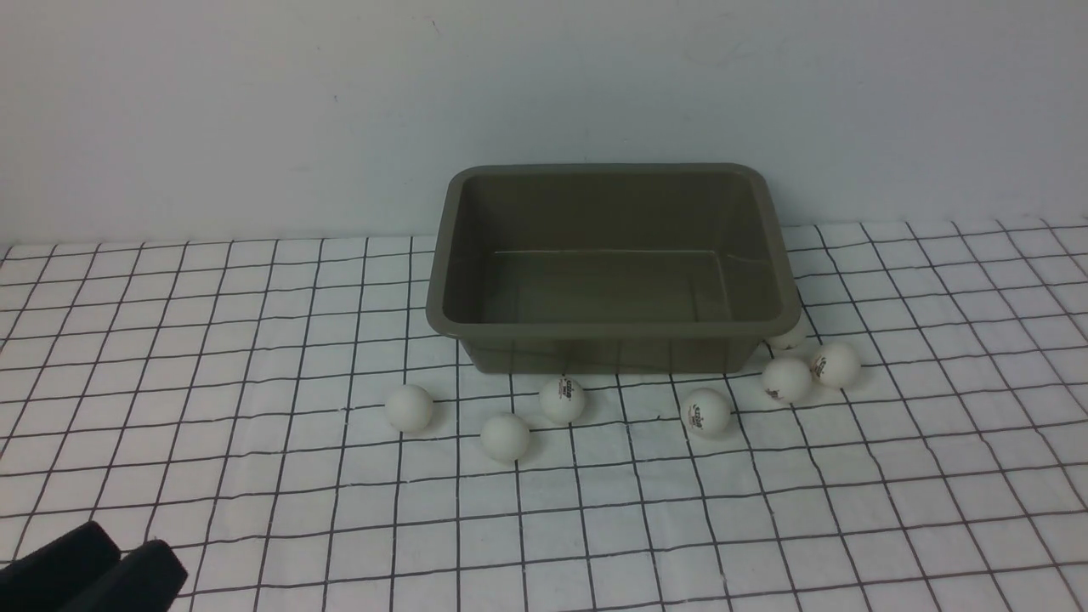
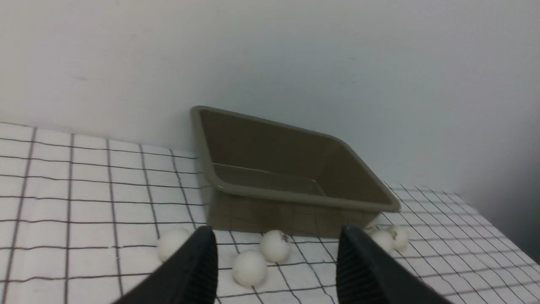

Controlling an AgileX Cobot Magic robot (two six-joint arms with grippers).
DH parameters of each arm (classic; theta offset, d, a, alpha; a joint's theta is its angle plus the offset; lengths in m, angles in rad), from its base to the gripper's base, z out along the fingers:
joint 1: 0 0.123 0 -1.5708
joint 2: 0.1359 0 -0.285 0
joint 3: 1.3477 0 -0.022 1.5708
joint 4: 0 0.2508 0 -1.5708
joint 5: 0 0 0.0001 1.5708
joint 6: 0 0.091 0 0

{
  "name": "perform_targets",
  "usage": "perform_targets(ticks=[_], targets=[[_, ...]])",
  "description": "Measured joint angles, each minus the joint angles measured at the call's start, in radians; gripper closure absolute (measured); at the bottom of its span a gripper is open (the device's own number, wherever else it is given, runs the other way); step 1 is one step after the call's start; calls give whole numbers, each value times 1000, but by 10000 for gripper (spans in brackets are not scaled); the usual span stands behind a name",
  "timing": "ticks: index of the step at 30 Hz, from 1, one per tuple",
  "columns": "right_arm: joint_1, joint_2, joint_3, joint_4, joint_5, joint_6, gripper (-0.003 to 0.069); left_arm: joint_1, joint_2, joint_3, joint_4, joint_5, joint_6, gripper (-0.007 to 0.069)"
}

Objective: Put the table tennis balls into the box on the white checkered tablecloth.
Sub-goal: 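Reach for and grasp a ping pong ball on the table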

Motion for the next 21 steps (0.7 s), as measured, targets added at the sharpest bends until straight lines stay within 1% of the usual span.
perform_targets(ticks=[3,8,10,16,21], targets=[[0,46,0,0,13,-13,197,0,82,-74,81,77,11,268],[0,140,0,0,19,-46,197,0,168,-138,154,103,19,268],[0,220,0,0,18,-97,197,0,235,-176,211,106,30,268],[0,418,-34,0,13,-156,197,0,277,-186,244,101,80,268],[0,660,-161,-3,11,-257,197,0,277,-186,245,57,104,268]])
